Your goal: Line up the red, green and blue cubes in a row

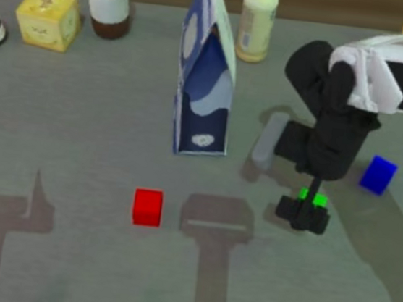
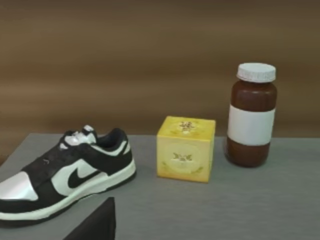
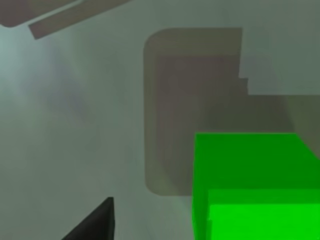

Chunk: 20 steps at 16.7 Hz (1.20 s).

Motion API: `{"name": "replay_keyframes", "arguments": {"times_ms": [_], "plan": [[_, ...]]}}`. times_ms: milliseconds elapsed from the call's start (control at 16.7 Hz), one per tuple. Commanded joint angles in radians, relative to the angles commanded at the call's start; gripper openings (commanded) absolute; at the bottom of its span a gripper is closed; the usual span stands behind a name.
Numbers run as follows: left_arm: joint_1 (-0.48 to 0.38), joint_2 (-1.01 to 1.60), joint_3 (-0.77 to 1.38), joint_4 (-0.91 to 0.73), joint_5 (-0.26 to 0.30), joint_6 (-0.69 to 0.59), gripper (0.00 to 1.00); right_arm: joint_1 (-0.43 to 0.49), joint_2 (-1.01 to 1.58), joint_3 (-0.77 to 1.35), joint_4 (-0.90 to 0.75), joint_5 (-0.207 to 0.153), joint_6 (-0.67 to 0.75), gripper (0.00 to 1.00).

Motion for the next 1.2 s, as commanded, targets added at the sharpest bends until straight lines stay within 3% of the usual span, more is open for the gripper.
{"name": "replay_keyframes", "arguments": {"times_ms": [180,480,1200], "plan": [[0.000,0.000,0.000,0.000,0.000,0.000,1.00,0.002,0.043,-0.057,0.096,0.000,0.001,1.00],[0.000,0.000,0.000,0.000,0.000,0.000,1.00,0.002,0.052,-0.065,0.108,0.000,0.001,1.00],[0.000,0.000,0.000,0.000,0.000,0.000,1.00,0.002,0.052,-0.065,0.108,0.000,0.001,0.10]]}}
